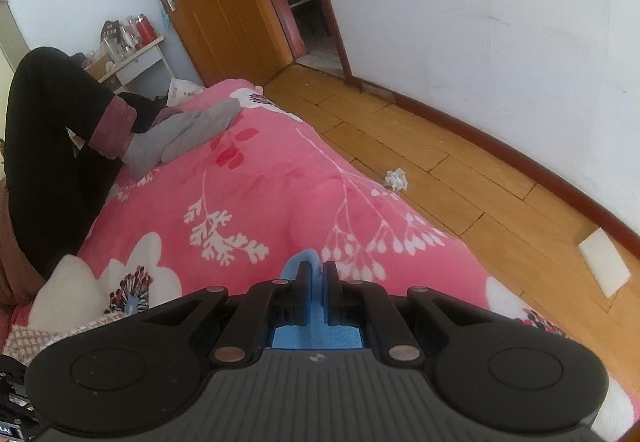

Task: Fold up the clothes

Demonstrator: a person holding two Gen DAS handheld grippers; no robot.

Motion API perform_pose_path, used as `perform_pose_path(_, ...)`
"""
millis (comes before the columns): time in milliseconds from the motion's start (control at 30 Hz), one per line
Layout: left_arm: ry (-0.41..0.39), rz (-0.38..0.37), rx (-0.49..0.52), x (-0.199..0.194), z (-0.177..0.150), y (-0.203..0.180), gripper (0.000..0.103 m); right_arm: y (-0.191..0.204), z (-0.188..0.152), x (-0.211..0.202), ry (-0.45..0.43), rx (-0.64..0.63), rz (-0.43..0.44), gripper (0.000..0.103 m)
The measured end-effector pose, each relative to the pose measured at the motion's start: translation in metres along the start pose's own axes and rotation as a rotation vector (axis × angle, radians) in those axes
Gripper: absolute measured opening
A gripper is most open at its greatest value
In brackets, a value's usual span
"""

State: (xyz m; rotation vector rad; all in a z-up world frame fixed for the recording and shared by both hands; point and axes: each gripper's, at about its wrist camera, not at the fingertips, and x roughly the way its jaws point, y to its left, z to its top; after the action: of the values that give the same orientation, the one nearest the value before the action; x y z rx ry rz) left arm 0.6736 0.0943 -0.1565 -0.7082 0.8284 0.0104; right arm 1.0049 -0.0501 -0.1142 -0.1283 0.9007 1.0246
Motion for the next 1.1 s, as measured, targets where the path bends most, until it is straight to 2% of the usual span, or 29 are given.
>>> perform_pose_path(167,0.041,0.033,0.002,0.003,-0.003,0.0,0.006,-0.001,-0.003,0.012,0.02,0.011,-0.017,0.006)
perform_pose_path(233,0.057,0.046,0.002,0.004,-0.004,0.001,0.011,-0.004,-0.006,0.019,0.044,0.033,-0.047,0.007)
perform_pose_path(300,0.052,0.069,0.007,0.002,-0.004,-0.001,0.013,-0.008,-0.009,0.009,0.01,0.092,-0.057,0.008)
perform_pose_path(367,0.045,0.096,0.01,-0.002,-0.003,-0.002,0.014,-0.013,-0.013,-0.016,-0.067,0.151,-0.065,0.008)
perform_pose_path(500,0.032,0.136,-0.01,-0.012,0.001,-0.006,0.014,-0.018,-0.03,-0.102,-0.21,0.179,-0.075,0.008)
perform_pose_path(633,-0.015,0.202,0.038,-0.023,0.009,-0.024,0.015,-0.01,-0.061,-0.195,-0.251,0.164,-0.113,0.008)
perform_pose_path(700,-0.028,0.204,0.078,-0.02,0.017,-0.036,0.017,-0.001,-0.084,-0.226,-0.214,0.158,-0.165,0.008)
perform_pose_path(800,0.011,0.177,0.151,-0.001,0.026,-0.06,0.018,0.014,-0.124,-0.235,-0.094,0.152,-0.227,0.008)
perform_pose_path(867,0.057,0.173,0.213,0.02,0.028,-0.079,0.018,0.026,-0.149,-0.221,-0.02,0.129,-0.243,0.008)
perform_pose_path(967,0.1,0.212,0.282,0.051,0.025,-0.093,0.018,0.045,-0.169,-0.189,0.042,0.046,-0.241,0.008)
perform_pose_path(1033,0.121,0.234,0.286,0.063,0.024,-0.091,0.018,0.061,-0.179,-0.166,0.084,-0.055,-0.254,0.008)
perform_pose_path(1100,0.139,0.242,0.275,0.069,0.024,-0.088,0.019,0.065,-0.199,-0.152,0.178,-0.142,-0.305,0.009)
